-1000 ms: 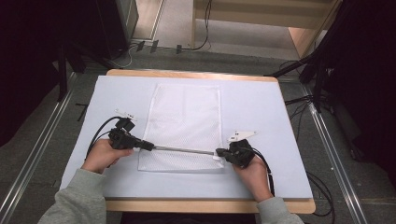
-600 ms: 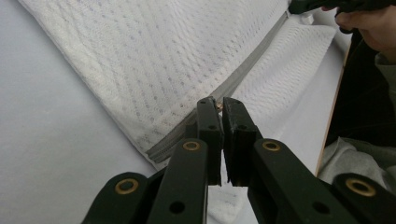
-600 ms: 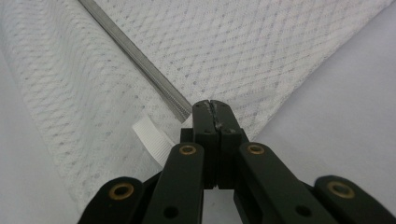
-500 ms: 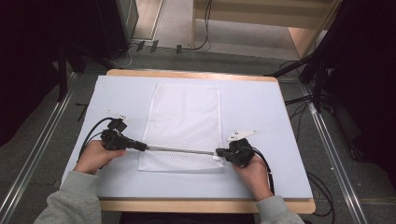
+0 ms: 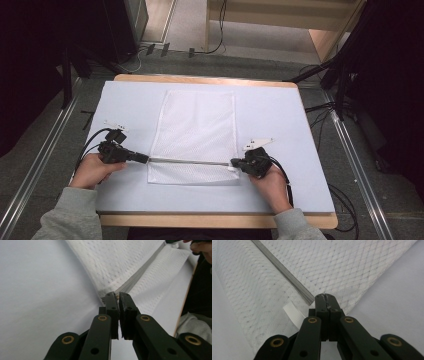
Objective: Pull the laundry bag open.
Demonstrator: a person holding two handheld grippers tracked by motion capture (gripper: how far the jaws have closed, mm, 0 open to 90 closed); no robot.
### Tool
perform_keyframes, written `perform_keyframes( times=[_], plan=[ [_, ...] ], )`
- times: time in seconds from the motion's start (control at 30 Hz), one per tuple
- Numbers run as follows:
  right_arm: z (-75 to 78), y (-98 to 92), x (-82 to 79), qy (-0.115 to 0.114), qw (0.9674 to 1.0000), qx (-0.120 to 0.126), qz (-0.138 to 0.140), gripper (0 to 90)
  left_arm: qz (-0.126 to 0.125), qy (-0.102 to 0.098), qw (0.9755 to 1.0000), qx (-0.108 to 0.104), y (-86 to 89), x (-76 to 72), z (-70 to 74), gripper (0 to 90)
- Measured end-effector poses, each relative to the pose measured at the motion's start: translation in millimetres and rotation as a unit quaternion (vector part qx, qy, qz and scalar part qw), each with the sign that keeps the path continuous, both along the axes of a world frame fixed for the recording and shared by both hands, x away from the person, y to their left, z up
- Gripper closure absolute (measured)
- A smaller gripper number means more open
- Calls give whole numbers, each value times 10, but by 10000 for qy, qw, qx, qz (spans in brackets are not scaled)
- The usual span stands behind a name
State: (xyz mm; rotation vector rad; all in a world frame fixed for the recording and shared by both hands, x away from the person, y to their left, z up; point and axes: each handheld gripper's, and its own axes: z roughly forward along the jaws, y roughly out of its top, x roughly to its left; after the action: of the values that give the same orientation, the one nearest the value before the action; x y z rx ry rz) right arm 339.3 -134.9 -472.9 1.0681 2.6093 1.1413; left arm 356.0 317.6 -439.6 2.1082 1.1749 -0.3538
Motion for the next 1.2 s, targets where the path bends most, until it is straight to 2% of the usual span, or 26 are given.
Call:
perform_keyframes(
  times=[0.1,0.23,0.4,0.47,0.63,0.77,0.97,1.1,1.2],
  plan=[
    [-1,16,13,-19,10000,-6,29,900,51,-51,9999,110,-11,-34,14,879],
    [4,33,33,8,10000,-23,60,900,114,-31,9999,69,1,-56,7,878],
    [17,31,63,165,9999,-9,50,900,138,-54,9999,60,-8,-82,-2,873],
    [31,43,53,159,9998,-92,32,900,151,-68,9998,55,-13,-89,-15,868],
    [54,45,13,142,9997,-214,-56,900,21,-115,9999,59,-61,-87,-41,864],
    [63,1,2,297,9994,-114,-117,900,-36,-173,9998,29,-80,-88,-48,805],
    [79,-25,-23,410,9991,-53,-129,866,-42,-592,9982,-79,-79,-88,5,640],
    [109,-32,-35,379,9992,-4,-109,816,116,-848,9963,33,-73,-91,32,548],
    [130,-42,-33,299,9995,58,-76,727,238,-1073,9939,98,-60,-86,52,474]
  ],
)
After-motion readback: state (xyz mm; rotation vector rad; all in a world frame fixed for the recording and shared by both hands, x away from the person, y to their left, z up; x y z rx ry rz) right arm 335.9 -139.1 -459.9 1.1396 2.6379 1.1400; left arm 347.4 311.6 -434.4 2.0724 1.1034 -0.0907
